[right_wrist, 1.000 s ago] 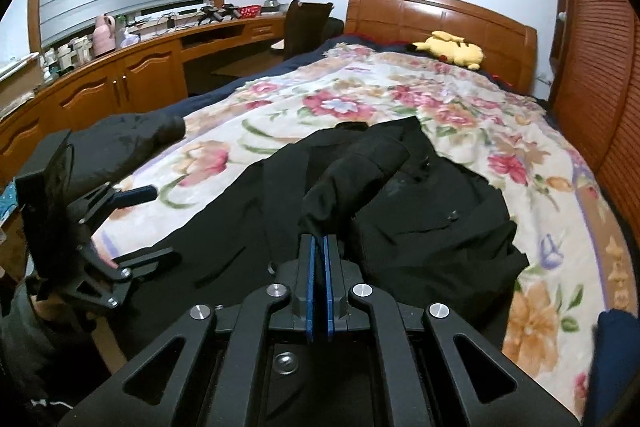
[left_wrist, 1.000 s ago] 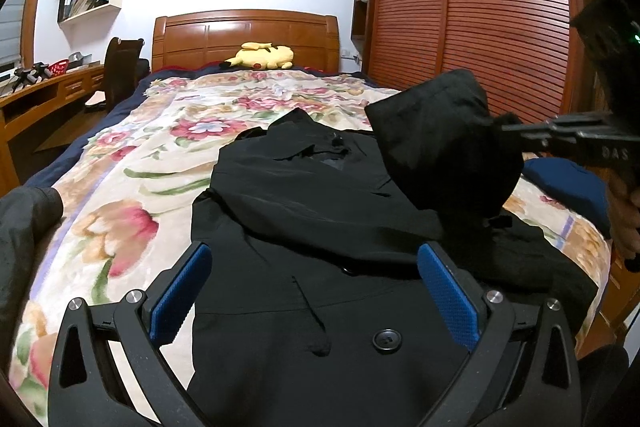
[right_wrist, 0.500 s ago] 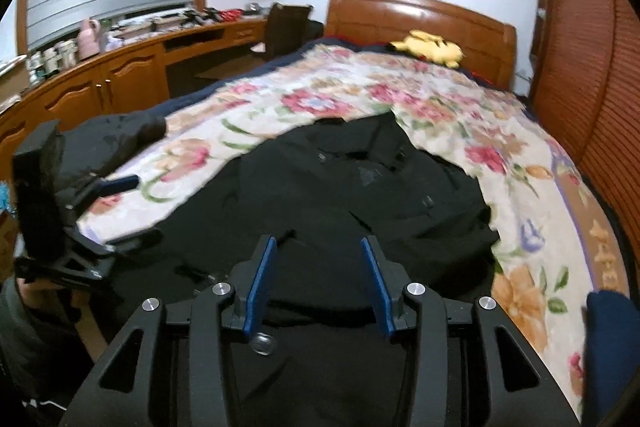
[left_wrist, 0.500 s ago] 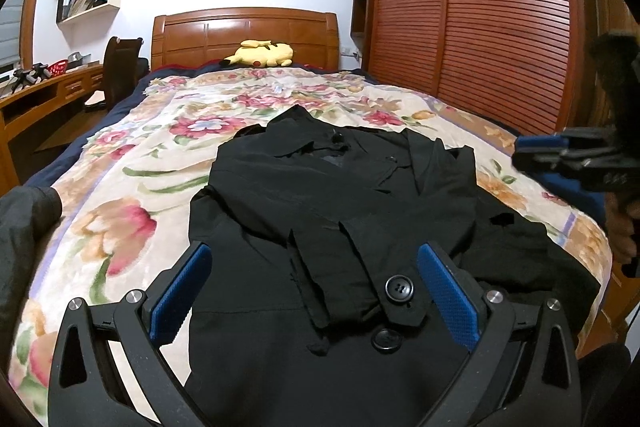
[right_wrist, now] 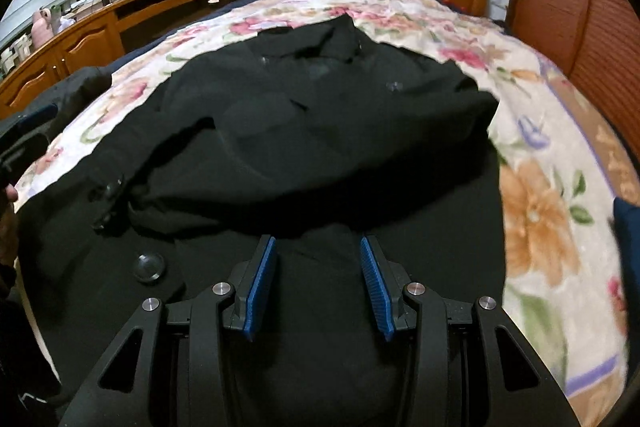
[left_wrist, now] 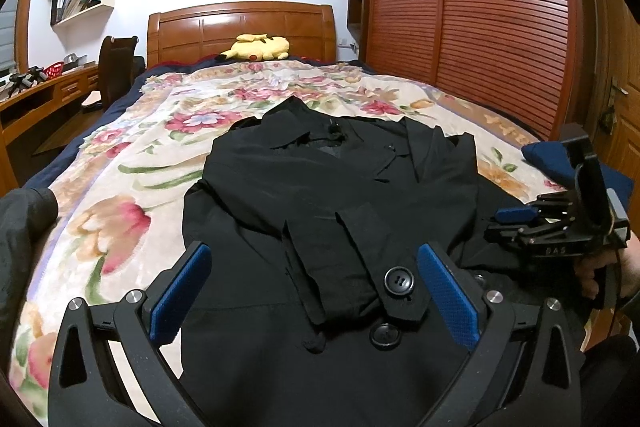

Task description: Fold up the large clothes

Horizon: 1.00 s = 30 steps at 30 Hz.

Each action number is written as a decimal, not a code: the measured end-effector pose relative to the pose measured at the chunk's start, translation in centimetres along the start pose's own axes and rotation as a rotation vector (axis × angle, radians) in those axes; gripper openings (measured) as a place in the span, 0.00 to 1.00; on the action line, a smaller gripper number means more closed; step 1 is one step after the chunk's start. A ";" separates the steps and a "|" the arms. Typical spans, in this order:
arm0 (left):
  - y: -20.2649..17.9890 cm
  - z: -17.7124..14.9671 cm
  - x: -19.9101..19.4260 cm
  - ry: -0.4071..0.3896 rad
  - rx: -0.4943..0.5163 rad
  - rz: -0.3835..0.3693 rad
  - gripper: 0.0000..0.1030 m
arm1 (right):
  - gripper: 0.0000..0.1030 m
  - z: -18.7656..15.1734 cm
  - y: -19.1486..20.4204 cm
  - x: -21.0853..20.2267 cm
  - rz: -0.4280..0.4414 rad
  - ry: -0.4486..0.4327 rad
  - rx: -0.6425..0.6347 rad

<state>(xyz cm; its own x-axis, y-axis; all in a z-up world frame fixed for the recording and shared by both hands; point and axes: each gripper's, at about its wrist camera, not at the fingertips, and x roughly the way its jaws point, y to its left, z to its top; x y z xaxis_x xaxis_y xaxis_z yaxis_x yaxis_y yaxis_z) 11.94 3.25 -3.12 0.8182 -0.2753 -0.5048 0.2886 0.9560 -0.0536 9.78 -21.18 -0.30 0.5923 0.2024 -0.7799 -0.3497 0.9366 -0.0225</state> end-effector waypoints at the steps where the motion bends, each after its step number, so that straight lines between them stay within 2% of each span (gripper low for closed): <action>1: 0.0 0.0 0.1 0.003 0.003 0.002 1.00 | 0.44 0.0 0.4 0.3 0.000 0.000 -0.001; 8: 0.0 0.5 0.9 0.049 0.010 0.002 1.00 | 0.44 0.0 3.2 1.6 -0.037 -0.019 -0.032; 16: 0.2 2.3 2.7 0.101 0.010 0.006 0.98 | 0.44 -0.3 3.1 1.9 -0.024 -0.038 -0.029; 20: 0.5 2.9 5.0 0.164 0.012 0.022 0.88 | 0.44 -0.3 3.6 2.1 -0.023 -0.044 -0.039; 22: 0.7 3.2 6.4 0.202 -0.003 0.013 0.83 | 0.44 -0.8 2.3 1.4 -0.016 -0.052 -0.038; 30: 1.2 2.6 11.1 0.349 -0.067 -0.009 0.82 | 0.44 -1.7 0.6 0.0 0.000 -0.059 -0.033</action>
<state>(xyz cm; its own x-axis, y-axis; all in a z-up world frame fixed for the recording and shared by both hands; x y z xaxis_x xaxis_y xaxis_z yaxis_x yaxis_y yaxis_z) 22.68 1.03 -6.58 0.5930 -0.2429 -0.7677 0.2520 0.9615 -0.1095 8.29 -21.09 -1.38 0.6336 0.2193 -0.7419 -0.3724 0.9270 -0.0440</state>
